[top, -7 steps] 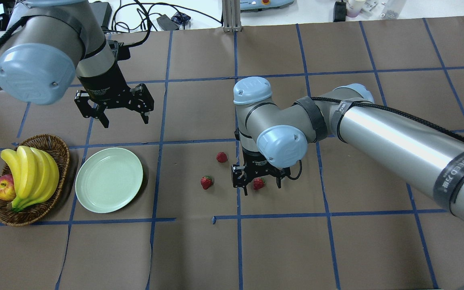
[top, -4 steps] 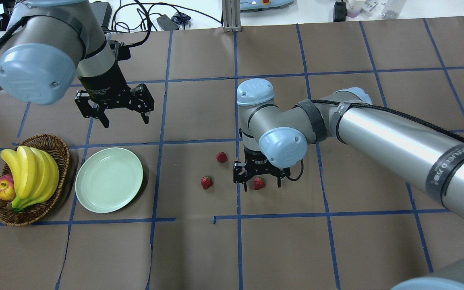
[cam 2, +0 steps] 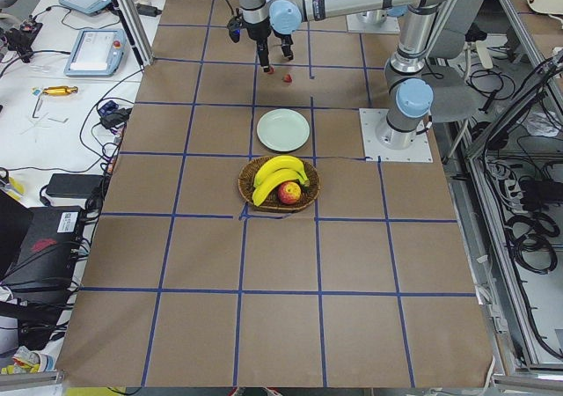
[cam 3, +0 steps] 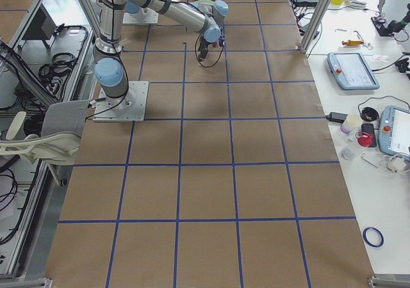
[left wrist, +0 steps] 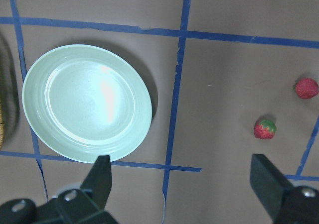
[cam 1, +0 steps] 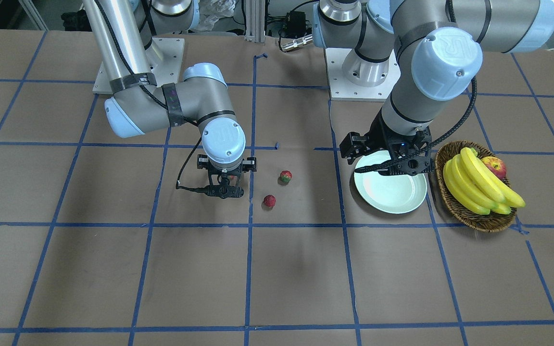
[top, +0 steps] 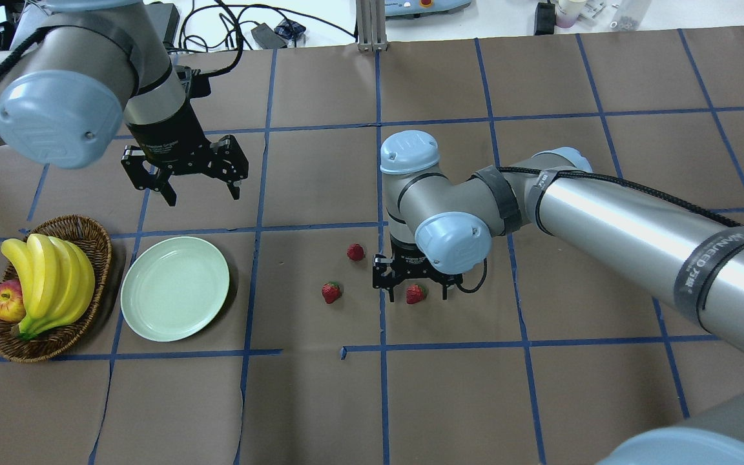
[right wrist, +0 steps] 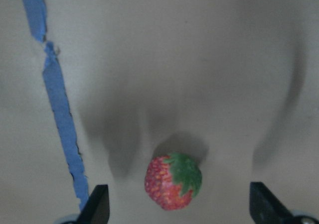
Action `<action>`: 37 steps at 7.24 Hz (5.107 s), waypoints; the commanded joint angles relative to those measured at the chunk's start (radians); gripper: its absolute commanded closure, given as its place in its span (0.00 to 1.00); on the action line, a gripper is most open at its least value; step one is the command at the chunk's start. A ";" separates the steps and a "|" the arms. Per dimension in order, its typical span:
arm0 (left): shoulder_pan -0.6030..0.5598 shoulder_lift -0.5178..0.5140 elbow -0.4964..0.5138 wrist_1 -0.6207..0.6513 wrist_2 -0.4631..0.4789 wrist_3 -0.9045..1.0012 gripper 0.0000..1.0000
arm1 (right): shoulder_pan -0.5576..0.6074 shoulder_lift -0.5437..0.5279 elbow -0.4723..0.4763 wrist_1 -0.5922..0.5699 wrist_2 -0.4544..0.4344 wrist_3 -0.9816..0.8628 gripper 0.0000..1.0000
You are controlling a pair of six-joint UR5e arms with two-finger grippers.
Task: Collect all strawberries into plate
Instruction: 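Move the right gripper to the green-topped strawberry and grasp it, then carry the green-topped strawberry beside the others and release it, then raise the right arm away while the left arm reaches toward the strawberries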
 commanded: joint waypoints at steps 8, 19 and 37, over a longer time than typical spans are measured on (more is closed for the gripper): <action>0.000 -0.002 -0.002 0.000 0.002 0.000 0.00 | 0.002 -0.007 -0.001 -0.001 -0.004 -0.013 1.00; 0.018 0.020 0.014 -0.002 0.010 0.014 0.00 | 0.075 0.128 -0.427 0.038 0.079 0.045 1.00; 0.017 0.020 0.006 0.000 0.005 0.012 0.00 | 0.118 0.014 -0.409 0.153 0.039 0.001 0.00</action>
